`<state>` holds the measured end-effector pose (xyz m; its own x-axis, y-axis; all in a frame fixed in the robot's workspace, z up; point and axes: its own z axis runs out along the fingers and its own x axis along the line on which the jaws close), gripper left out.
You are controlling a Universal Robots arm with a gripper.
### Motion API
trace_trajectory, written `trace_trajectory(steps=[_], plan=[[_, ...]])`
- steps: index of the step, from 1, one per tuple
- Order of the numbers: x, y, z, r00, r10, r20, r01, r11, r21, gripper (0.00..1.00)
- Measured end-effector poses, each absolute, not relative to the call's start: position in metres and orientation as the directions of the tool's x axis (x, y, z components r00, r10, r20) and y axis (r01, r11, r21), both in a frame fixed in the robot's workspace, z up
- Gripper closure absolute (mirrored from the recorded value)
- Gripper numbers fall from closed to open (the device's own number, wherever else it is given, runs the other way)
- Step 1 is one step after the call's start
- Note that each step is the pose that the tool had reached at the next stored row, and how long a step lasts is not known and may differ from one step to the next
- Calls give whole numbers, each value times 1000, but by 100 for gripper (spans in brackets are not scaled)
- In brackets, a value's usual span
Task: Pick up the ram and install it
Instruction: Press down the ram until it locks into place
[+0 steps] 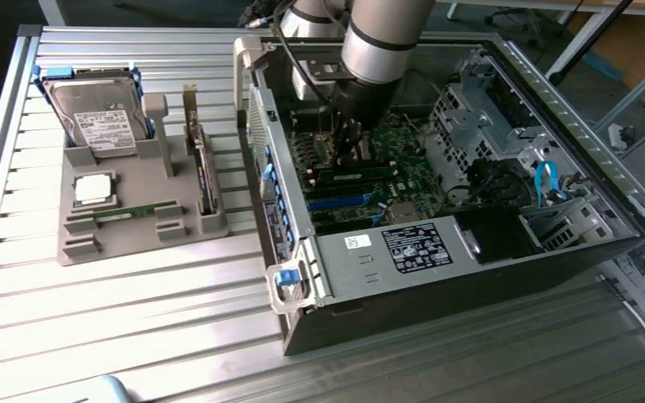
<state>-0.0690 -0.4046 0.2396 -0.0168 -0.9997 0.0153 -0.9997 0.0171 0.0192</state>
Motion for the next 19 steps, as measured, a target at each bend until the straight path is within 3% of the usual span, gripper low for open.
trace_trajectory(steps=[14, 19], plan=[[-73, -405, 228, -17, -1000, 7, -1000, 17, 19, 89], [-73, -405, 241, -17, -1000, 6, -1000, 17, 19, 89]])
